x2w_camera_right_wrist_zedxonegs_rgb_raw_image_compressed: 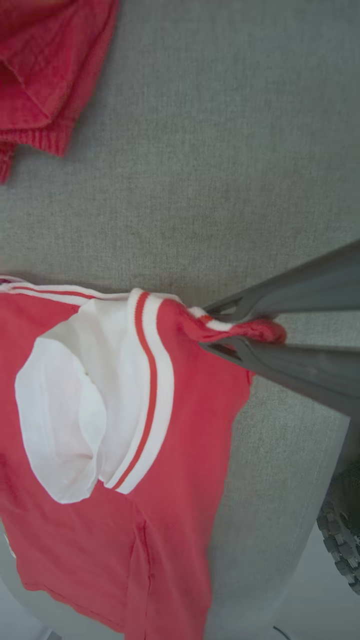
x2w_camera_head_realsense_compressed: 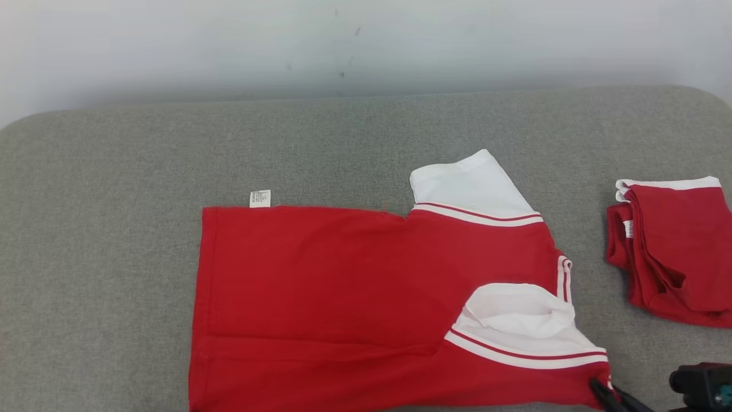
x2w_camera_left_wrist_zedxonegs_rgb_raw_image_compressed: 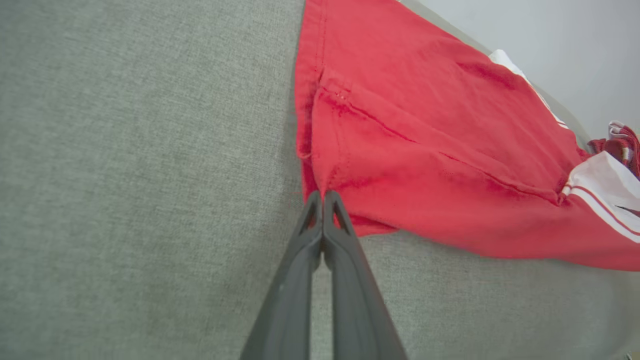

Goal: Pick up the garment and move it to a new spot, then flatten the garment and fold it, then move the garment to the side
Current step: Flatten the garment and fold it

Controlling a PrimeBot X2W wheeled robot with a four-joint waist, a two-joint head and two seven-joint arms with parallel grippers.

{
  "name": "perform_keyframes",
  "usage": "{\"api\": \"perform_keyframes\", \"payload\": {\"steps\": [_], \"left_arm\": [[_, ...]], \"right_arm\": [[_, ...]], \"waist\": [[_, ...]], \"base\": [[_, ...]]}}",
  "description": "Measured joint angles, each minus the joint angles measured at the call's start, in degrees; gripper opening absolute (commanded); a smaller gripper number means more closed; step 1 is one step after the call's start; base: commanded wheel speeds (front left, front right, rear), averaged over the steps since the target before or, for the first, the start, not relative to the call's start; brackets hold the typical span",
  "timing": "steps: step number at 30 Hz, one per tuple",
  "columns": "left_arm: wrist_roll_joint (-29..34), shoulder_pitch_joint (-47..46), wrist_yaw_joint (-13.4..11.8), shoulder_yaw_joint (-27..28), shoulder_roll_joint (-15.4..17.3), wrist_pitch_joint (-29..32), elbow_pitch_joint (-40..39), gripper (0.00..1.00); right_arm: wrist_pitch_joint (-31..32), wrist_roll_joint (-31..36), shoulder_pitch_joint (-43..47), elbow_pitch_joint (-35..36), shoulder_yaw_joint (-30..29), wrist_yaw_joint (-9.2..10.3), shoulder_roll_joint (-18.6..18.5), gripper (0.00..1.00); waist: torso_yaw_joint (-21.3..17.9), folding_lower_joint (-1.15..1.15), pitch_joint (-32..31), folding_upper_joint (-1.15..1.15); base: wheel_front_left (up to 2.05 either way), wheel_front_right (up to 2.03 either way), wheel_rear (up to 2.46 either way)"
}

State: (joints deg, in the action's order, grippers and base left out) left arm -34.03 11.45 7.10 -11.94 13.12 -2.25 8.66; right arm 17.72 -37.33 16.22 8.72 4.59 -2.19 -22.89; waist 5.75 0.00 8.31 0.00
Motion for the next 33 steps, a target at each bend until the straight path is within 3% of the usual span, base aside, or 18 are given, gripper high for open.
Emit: {"api": "perform_keyframes", "payload": {"steps": [7, 8, 9, 10, 11, 17, 21, 25, 33], "left_arm": [[-2.0, 2.3, 0.0, 0.4, 1.4, 4.0, -3.7, 0.0], [-2.4, 2.4, 0.0, 0.4, 1.5, 4.6, -4.2, 0.0], [-2.4, 2.4, 0.0, 0.4, 1.6, 5.2, -4.7, 0.23], [-2.6, 2.4, -0.1, 0.4, 1.6, 6.0, -5.1, 0.91], [-2.6, 2.4, -0.4, 0.3, 1.6, 6.9, -5.3, 1.0], [-1.7, 2.3, -2.2, 0.8, 2.6, 8.4, -8.9, 1.0], [2.0, -1.2, -3.9, 3.3, 2.7, 3.6, -13.8, 1.0], [4.3, -6.3, -4.2, 3.2, 0.5, -1.1, -17.6, 1.0], [9.8, -8.9, -5.6, 0.3, -1.3, -6.4, -15.2, 1.0]], "right_arm": [[3.2, -0.5, 0.6, 2.9, -0.6, 1.53, -0.8, 0.0], [3.7, -0.6, 0.6, 3.2, -0.5, 1.8, -0.8, 0.21], [4.2, -0.6, 0.6, 3.4, -0.4, 2.07, -0.8, 0.9], [4.6, -0.6, 0.6, 3.6, -0.4, 2.46, -0.7, 1.0], [4.9, -0.6, 0.5, 3.7, -0.4, 2.81, -0.6, 1.0], [6.5, -0.5, 0.2, 4.9, -0.5, 4.28, -0.8, 1.0], [5.1, 0.5, -3.1, 6.5, -1.3, 4.8, -0.7, 1.0], [2.6, 0.7, -7.0, 6.9, -0.6, 4.95, 1.5, 1.0], [-5.6, 5.7, -13.3, 3.5, 1.7, 4.44, 5.1, 1.0]], "waist": [[-0.1, 0.0, 0.5, 0.0], [-0.1, 0.0, 0.6, 0.0], [0.0, 0.0, 0.7, 0.0], [0.0, 0.0, 0.8, 0.0], [0.0, 0.0, 0.9, 0.0], [0.4, 0.0, 1.0, 0.0], [0.6, 0.0, 0.2, 0.0], [0.9, 0.01, -1.0, 0.0], [0.7, 0.01, -4.1, 0.0]], "base": [[0.0, 0.0, 0.0], [0.0, 0.0, 0.0], [0.0, 0.0, 0.0], [0.0, 0.0, 0.0], [0.0, 0.0, 0.0], [0.0, 0.0, 0.0], [0.0, 0.0, 0.0], [0.0, 0.0, 0.0], [0.0, 0.0, 0.0]]}}
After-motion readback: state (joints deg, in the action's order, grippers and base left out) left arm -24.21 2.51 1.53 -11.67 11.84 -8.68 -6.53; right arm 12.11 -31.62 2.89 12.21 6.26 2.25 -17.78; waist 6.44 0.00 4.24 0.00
